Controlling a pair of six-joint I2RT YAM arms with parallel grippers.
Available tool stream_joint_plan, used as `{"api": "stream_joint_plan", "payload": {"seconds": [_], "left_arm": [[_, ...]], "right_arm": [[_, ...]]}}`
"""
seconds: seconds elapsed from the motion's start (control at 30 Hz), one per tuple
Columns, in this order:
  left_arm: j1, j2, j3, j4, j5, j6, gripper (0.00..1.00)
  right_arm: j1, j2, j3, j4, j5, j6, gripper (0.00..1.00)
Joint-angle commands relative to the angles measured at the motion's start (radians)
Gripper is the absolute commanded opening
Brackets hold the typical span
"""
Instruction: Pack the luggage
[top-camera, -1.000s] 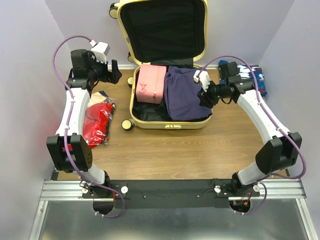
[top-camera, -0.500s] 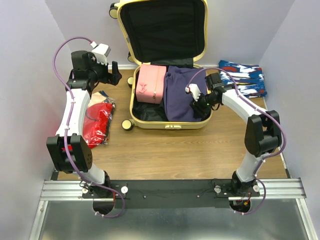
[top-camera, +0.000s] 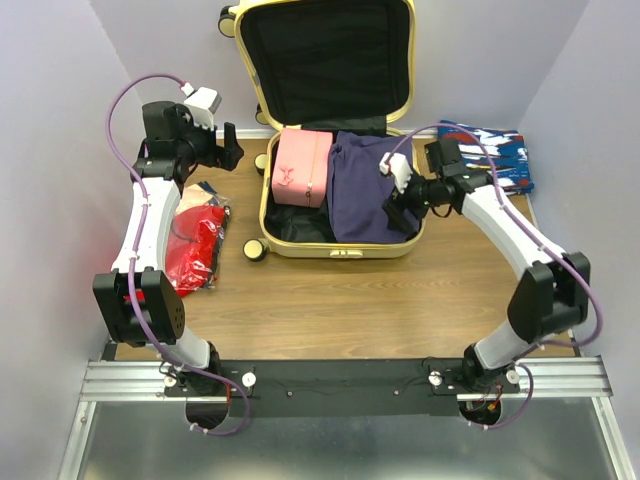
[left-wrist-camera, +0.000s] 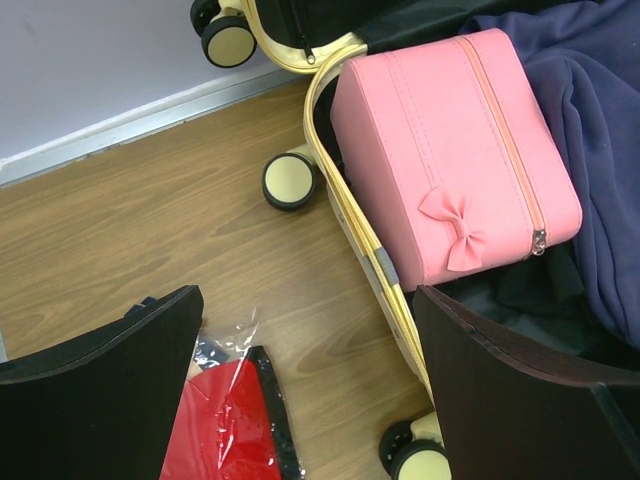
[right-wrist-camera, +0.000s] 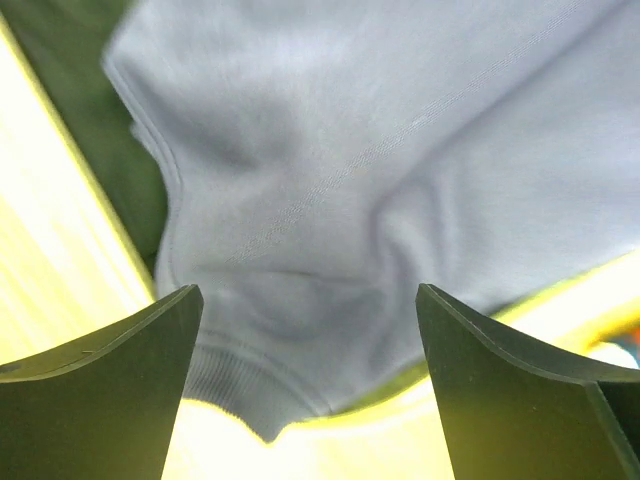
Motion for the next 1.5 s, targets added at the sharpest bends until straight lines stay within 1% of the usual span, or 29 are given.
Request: {"api": "stream_joint_plan", "payload": {"seconds": [0.0,0.1,0.17,0.27,0.3,0.33,0.37,0.4,0.47,0.5,0.63,0.8,0.97,1.17,1.27,1.33,1.4,1.47], "left_arm": [[0.007,-0.037,-0.011,0.025,0.043,-0.015,0.96],[0.007,-0.043,-0.019,0.034,0.051,-0.021,0.96],[0.007,-0.046,-0.02,0.037,0.052,-0.025,0.96],[0.007,-0.043,-0.011,0.031,0.049,-0.027,0.96],[0.007,-0.043,-0.006,0.026,0.043,-0.022,0.96],[0.007,-0.045,-0.005,0.025,0.039,-0.021,0.96],[0.007,-0.048,-0.005,0.023,0.034,-0.018,0.96],[0.006,-0.051,-0.013,0.025,0.029,-0.015,0.96],[0.007,-0.059,-0.022,0.032,0.026,-0.013,0.97],[0.007,-0.06,-0.032,0.034,0.028,-0.013,0.96],[0.007,-0.057,-0.045,0.037,0.026,-0.013,0.96],[0.006,-0.051,-0.043,0.026,0.02,-0.005,0.96],[0.007,-0.043,-0.04,0.02,0.02,-0.007,0.96],[0.007,-0.028,-0.037,0.02,0.017,-0.005,0.96],[0.007,-0.017,-0.026,0.017,0.015,-0.007,0.97],[0.006,-0.013,-0.014,0.012,0.014,-0.008,0.97],[0.007,-0.013,-0.016,0.009,0.015,-0.007,0.96],[0.007,-0.02,-0.022,0.014,0.019,-0.01,0.96]], "right_arm": [[-0.002,-0.095,0.068,0.016,-0.044,0.057,0.96],[-0.003,-0.083,0.14,0.028,-0.02,0.135,0.96],[-0.005,-0.032,0.194,0.039,0.029,0.175,0.95],[-0.028,0.029,0.232,0.036,0.071,0.145,0.79],[-0.051,0.031,0.231,0.034,0.065,0.119,0.69],[-0.057,0.026,0.218,0.023,0.06,0.084,0.65],[-0.06,0.002,0.206,0.013,0.061,0.007,0.63],[-0.06,-0.009,0.173,-0.006,0.058,-0.031,0.57],[-0.06,-0.044,0.14,-0.062,0.034,-0.116,0.53],[-0.061,-0.056,0.107,-0.076,0.023,-0.131,0.5],[-0.06,-0.078,0.039,-0.11,-0.043,-0.161,0.48],[-0.048,-0.035,0.019,-0.15,-0.061,-0.159,0.44],[-0.045,0.071,-0.021,-0.153,0.009,-0.223,0.43],[-0.032,0.238,0.028,-0.097,0.06,-0.214,0.41],[-0.022,0.261,0.068,-0.07,0.068,-0.173,0.43],[-0.023,0.231,0.094,-0.073,0.058,-0.156,0.48],[-0.022,0.15,0.1,-0.075,0.046,-0.148,0.54],[-0.022,0.083,0.112,-0.075,0.022,-0.138,0.57]]}}
